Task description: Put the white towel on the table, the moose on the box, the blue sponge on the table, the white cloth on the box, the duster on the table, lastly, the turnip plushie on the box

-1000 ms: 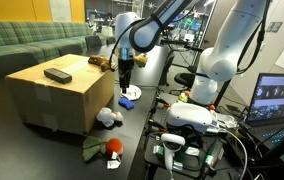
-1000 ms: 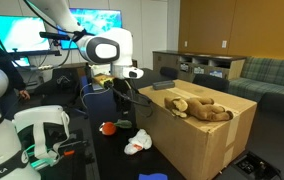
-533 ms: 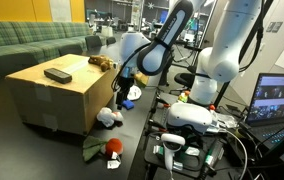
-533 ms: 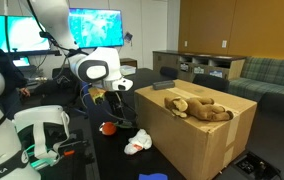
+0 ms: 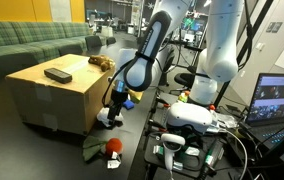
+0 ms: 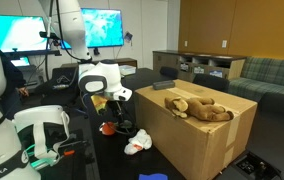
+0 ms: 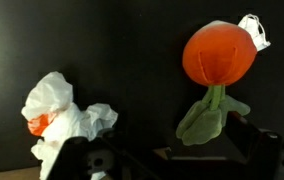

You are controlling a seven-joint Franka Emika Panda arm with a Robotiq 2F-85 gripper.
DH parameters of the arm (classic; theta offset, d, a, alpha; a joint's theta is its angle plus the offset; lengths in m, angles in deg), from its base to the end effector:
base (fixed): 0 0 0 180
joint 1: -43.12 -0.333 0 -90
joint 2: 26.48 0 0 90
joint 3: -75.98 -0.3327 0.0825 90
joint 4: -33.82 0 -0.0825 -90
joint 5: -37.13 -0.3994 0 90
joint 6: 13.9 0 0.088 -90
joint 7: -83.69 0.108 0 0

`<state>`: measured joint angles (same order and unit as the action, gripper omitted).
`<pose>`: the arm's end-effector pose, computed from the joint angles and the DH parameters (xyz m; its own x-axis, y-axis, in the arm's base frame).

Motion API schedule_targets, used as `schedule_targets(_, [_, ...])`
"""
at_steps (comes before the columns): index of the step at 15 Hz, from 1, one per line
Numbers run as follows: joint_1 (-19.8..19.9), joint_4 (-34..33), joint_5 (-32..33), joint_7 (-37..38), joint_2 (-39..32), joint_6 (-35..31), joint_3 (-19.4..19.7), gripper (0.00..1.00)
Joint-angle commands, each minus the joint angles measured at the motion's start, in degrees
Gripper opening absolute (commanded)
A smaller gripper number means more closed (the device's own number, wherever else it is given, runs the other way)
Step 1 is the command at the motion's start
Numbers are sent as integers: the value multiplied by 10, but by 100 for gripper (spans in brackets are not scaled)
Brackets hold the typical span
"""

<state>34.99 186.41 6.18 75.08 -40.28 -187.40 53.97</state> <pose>0.3832 0.1892 0.1732 0.9891 0.1169 0.0890 0.1324 -0.9719 -0.1945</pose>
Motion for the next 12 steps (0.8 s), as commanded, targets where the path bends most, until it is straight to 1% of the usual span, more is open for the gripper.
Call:
schedule_targets(1, [71, -47, -39, -88, -66, -25, -45, 100])
schedule_targets(3, [92, -50, -29, -109, -81, -37, -44, 100])
schedule_targets(7, [126, -40, -16, -148, -84, -53, -35, 100])
schedule_targets(12, [142, -38, -7, -189, -94, -80, -31, 100])
